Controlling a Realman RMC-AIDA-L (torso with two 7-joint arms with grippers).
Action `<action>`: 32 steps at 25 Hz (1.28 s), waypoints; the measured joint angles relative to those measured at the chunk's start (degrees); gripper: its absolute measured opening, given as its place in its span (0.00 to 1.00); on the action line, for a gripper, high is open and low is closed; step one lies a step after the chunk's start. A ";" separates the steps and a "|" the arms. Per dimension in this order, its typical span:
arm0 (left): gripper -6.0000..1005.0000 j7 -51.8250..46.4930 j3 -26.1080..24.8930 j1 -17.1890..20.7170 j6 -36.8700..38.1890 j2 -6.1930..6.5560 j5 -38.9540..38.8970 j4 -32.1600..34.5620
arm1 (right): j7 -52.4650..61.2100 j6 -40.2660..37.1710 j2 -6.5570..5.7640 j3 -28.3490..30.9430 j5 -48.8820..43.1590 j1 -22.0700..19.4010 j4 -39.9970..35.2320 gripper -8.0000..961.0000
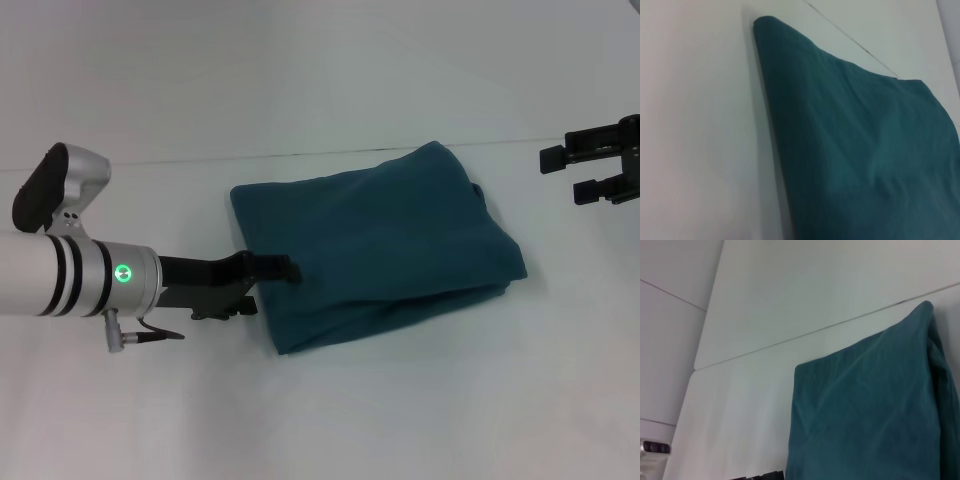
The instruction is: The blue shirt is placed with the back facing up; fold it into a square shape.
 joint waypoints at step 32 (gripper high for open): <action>0.40 0.39 1.59 -4.26 -3.22 -0.96 1.46 -4.58 | -0.05 0.08 0.30 1.91 0.63 -0.01 0.53 0.95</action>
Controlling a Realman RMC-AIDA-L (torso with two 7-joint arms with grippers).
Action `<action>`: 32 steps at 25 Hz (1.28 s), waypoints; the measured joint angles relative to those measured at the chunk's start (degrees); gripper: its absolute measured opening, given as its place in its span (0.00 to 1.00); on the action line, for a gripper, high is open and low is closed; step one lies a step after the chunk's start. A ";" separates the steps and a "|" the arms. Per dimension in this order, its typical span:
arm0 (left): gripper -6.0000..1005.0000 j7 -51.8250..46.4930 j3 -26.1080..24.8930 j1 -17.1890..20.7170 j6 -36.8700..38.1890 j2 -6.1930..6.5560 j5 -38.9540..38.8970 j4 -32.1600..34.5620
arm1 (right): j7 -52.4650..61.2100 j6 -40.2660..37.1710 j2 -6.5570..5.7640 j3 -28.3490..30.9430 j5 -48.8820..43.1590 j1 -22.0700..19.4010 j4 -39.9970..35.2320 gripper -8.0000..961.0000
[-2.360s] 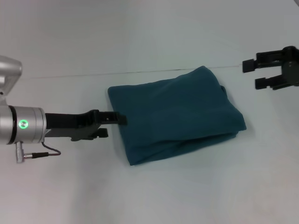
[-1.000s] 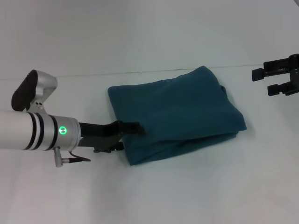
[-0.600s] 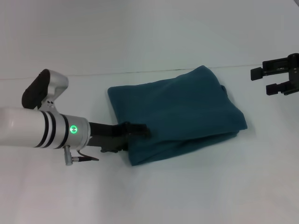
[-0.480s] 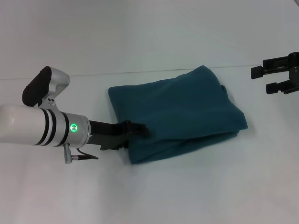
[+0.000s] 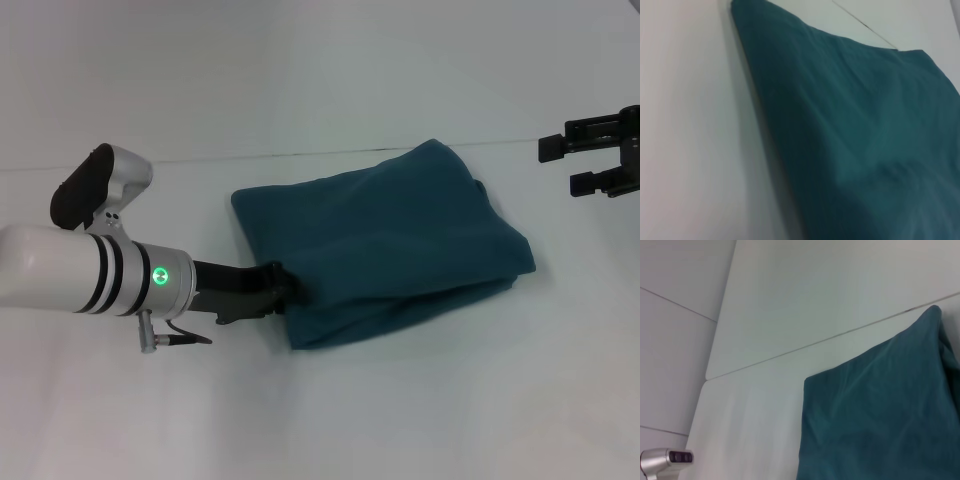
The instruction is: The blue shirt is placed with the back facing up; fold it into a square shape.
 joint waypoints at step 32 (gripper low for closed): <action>0.10 -1.27 -7.39 16.14 14.65 -0.58 4.12 14.80 | 0.01 0.35 0.52 0.70 -0.01 -0.20 0.18 0.95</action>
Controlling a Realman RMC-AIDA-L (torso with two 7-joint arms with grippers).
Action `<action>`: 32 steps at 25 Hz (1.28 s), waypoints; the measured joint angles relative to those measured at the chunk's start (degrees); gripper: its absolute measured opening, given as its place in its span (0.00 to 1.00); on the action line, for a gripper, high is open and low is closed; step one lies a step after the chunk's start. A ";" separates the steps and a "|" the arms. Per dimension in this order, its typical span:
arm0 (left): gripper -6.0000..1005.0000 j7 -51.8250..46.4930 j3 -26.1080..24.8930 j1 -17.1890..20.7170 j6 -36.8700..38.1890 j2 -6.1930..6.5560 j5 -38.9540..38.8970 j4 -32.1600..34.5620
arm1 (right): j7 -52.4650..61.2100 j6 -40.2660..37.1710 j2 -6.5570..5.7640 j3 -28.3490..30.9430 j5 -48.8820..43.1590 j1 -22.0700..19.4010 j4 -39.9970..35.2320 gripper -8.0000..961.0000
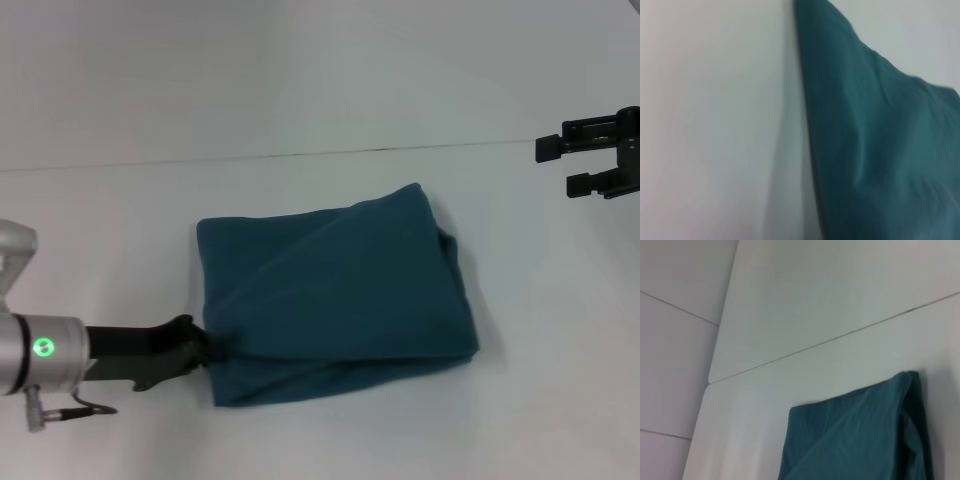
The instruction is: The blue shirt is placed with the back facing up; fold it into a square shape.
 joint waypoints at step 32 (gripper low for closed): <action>0.65 30.90 -24.87 4.43 31.54 2.66 -6.60 2.70 | -24.20 -8.55 2.92 -0.42 0.06 -0.05 0.85 0.95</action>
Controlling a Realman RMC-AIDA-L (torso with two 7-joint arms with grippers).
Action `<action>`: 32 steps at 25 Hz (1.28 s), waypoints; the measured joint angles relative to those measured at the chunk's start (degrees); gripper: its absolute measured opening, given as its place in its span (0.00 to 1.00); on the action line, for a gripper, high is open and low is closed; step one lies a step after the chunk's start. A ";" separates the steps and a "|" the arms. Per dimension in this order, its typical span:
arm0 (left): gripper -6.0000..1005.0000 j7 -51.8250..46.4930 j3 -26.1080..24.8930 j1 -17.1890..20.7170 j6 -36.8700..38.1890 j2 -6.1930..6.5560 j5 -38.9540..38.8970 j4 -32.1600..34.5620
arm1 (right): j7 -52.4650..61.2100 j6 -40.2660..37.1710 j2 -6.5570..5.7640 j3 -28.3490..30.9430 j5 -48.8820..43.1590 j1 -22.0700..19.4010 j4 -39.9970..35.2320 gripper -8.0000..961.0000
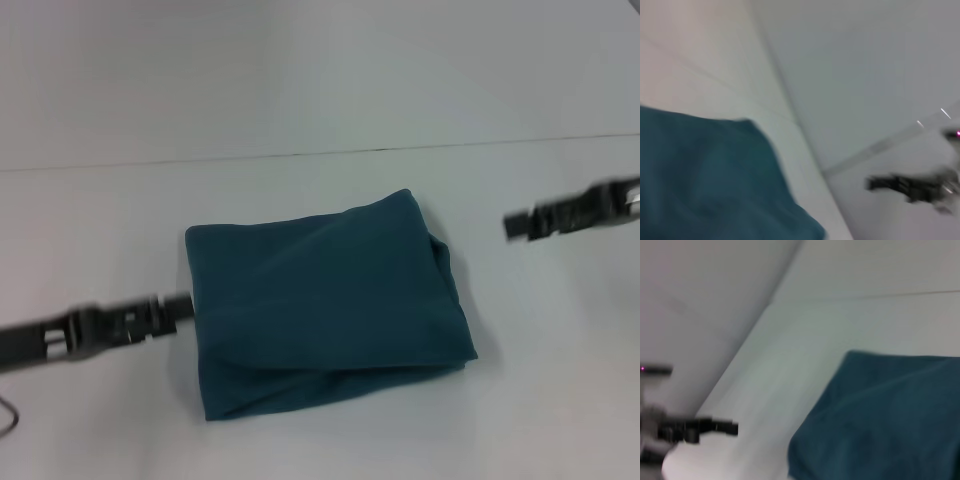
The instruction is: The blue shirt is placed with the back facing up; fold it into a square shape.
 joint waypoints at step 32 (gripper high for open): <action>0.88 31.19 5.03 3.07 -3.61 -4.69 3.63 -3.42 | -21.75 3.19 15.44 -8.50 -0.49 -5.36 0.01 0.95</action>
